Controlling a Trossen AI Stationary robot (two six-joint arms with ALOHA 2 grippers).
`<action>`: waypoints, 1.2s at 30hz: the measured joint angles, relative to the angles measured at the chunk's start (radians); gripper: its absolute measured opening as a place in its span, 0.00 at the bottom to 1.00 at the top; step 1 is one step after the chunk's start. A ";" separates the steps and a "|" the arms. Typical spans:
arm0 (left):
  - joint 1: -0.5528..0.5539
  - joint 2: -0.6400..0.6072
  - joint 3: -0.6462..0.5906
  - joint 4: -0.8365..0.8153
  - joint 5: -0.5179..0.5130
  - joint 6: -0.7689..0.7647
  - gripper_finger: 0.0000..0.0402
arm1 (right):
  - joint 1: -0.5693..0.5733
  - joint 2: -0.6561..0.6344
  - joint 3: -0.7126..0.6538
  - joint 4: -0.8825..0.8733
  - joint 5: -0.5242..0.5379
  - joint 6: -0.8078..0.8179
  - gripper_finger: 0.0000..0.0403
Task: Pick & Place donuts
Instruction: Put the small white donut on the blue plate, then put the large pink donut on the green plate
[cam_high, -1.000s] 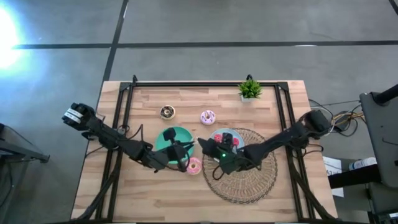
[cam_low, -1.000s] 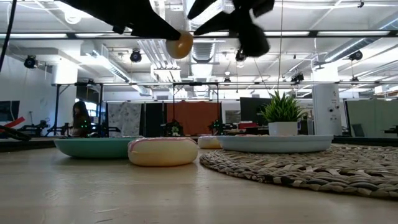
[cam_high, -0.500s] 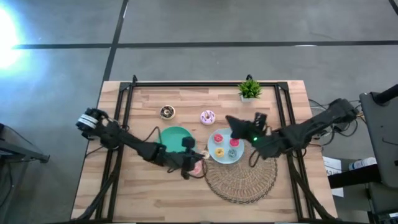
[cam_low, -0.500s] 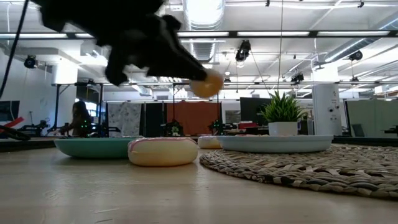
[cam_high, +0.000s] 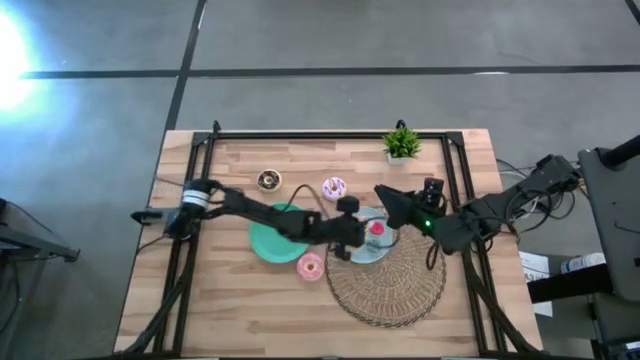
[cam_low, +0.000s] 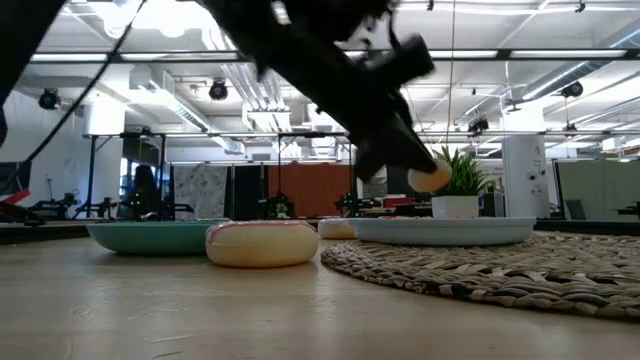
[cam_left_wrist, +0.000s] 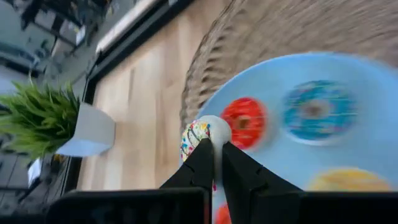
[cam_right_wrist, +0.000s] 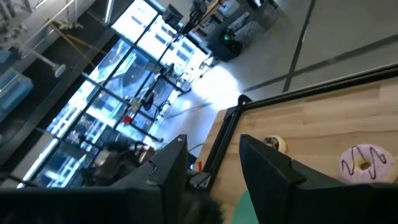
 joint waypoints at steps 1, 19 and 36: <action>0.012 0.028 0.036 -0.025 -0.003 -0.005 0.00 | 0.008 -0.001 0.000 -0.003 0.000 0.000 0.35; 0.088 0.190 0.301 -0.431 0.105 -0.234 0.03 | 0.079 -0.052 -0.002 -0.145 0.001 0.012 0.35; 0.075 0.125 0.476 -0.857 0.238 -0.362 0.37 | 0.079 -0.074 -0.004 -0.205 0.004 0.019 0.34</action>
